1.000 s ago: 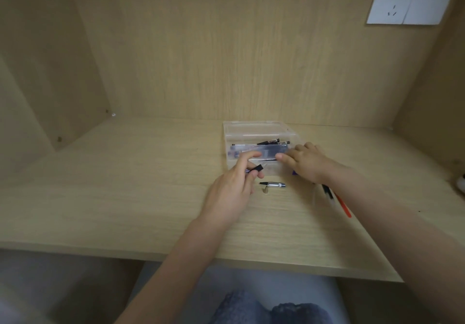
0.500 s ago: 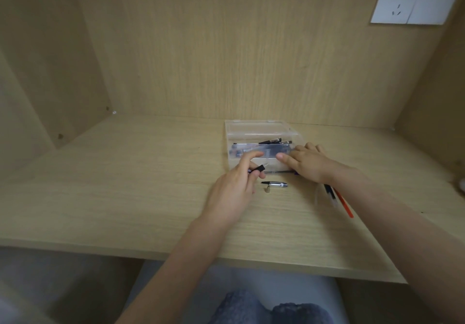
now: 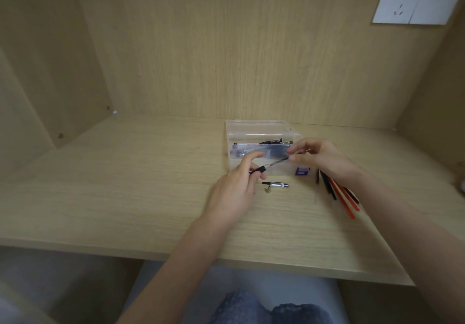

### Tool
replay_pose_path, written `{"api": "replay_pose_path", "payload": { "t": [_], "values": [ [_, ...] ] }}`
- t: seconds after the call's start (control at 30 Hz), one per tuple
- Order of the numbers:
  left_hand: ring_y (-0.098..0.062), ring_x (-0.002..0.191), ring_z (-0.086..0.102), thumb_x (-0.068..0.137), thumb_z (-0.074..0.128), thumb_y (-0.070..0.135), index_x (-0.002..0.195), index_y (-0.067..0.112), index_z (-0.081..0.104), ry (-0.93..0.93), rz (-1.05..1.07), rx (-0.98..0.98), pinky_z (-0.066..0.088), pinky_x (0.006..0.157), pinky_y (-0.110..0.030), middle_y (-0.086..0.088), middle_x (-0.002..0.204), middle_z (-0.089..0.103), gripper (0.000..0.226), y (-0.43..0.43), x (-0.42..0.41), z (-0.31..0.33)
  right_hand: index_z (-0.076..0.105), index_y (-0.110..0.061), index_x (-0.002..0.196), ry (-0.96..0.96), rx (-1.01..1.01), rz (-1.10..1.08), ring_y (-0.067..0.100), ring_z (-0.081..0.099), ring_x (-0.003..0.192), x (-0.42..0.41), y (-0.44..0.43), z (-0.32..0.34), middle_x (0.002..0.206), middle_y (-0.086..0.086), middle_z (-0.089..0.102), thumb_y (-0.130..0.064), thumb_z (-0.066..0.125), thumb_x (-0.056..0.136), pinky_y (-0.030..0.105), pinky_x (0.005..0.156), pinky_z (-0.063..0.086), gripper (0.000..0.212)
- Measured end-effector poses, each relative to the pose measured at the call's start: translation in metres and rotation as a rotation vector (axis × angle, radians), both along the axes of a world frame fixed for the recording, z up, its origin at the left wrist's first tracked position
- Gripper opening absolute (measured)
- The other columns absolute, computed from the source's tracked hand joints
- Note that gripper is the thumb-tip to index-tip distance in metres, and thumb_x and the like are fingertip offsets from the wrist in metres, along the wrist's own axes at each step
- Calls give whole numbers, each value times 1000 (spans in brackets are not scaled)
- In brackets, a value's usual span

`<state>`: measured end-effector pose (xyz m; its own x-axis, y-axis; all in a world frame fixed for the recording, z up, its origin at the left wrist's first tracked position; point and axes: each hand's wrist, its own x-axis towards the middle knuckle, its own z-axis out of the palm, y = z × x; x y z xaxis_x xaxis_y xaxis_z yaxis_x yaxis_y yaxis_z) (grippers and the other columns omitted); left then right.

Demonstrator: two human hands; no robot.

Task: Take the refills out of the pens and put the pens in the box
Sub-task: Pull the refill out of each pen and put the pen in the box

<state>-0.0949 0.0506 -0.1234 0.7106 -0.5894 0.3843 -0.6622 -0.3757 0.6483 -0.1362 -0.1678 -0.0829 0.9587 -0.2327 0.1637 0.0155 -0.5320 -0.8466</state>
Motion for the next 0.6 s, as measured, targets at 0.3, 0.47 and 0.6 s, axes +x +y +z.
{"api": "replay_pose_path", "payload": {
  "t": [0.3, 0.47, 0.6],
  "values": [
    [-4, 70, 59, 96, 43, 21, 131, 36, 34, 13, 12, -60, 51, 75, -39, 21, 95, 61, 39, 1, 0, 1, 72, -14, 89, -361, 665, -89, 5, 59, 75, -23, 7, -1, 78, -7, 69, -29, 74, 65, 17, 77, 47, 28],
    [-3, 71, 60, 95, 44, 22, 123, 35, 45, 27, 16, -96, 52, 76, -38, 21, 96, 64, 30, 2, 2, -1, 62, -10, 87, -531, 918, -146, 7, 54, 60, -27, 23, -28, 63, -4, 60, -15, 49, 94, 16, 59, 47, 16],
    [-3, 72, 59, 96, 44, 19, 120, 32, 51, 28, -7, -108, 52, 77, -37, 18, 98, 65, 28, 2, 1, -1, 59, -7, 90, -533, 871, -164, 9, 51, 55, -24, 33, -34, 60, -3, 59, -13, 40, 99, 18, 55, 45, 21]
  ]
}}
